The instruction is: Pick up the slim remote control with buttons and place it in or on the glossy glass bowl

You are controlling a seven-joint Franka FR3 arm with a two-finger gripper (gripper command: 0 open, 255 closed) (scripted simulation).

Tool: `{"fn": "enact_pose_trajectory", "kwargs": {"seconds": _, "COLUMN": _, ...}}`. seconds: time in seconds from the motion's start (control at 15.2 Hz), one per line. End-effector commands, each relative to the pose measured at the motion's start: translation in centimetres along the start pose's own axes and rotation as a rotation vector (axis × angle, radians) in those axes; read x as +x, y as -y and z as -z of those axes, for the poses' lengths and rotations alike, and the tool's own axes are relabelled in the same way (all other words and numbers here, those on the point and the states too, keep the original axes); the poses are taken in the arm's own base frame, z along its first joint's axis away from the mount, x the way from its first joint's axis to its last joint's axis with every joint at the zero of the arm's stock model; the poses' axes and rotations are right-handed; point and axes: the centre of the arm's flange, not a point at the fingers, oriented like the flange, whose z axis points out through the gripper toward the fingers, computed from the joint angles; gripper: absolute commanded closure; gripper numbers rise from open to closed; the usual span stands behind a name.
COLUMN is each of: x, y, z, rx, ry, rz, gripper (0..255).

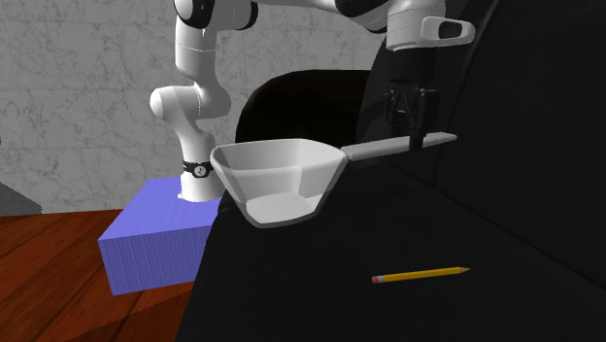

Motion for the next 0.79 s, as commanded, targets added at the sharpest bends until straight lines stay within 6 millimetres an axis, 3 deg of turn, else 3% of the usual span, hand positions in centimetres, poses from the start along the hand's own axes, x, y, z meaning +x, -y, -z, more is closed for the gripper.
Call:
{"fn": "enact_pose_trajectory", "kwargs": {"seconds": 0.0, "x": 0.0, "y": -0.1, "z": 1.1, "rx": -0.001, "ry": 0.0, "rz": -0.001, "gripper": 255}}
{"fn": "enact_pose_trajectory", "kwargs": {"seconds": 0.73, "x": 0.2, "y": -0.2, "z": 6.9, "rx": -0.001, "ry": 0.0, "rz": -0.001, "gripper": 255}}
